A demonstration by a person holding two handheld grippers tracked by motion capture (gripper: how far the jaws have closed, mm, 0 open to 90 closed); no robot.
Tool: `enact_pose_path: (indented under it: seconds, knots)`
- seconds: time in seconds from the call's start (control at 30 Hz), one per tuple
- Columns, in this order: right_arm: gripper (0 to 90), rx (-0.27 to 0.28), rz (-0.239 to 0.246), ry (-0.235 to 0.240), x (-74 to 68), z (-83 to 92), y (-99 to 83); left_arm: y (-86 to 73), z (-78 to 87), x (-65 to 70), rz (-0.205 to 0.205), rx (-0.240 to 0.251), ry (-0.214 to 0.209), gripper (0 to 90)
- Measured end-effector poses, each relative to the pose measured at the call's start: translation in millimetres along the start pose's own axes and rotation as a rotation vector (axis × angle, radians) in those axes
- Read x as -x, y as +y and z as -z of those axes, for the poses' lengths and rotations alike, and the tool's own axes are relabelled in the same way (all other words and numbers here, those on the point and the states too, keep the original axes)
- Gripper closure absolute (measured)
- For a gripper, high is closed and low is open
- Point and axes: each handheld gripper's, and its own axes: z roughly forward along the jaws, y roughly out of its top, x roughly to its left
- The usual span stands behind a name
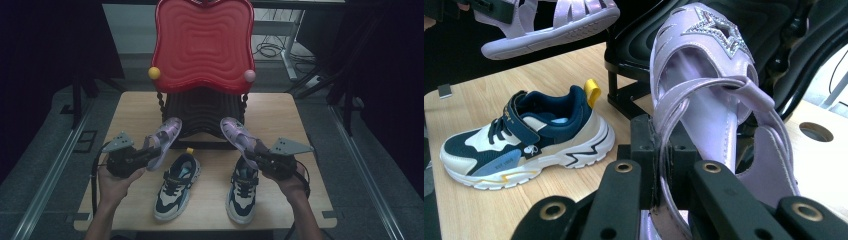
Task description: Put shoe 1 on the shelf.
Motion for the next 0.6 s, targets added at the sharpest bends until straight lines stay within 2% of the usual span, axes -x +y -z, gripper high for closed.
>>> enact_pose_path:
  seconds: [0.33,0.6]
  knots:
    - [85.3,-0.004,0.008,0.003,-2.8,-14.9,8.0,7.2,-7.5,-0.7,-0.001,0.021,0.002,86.3]
    - [85.4,-0.001,-0.007,0.000,-2.7,-25.0,10.9,9.7,-14.8,-0.7,-0.002,0.024,0.003,86.3]
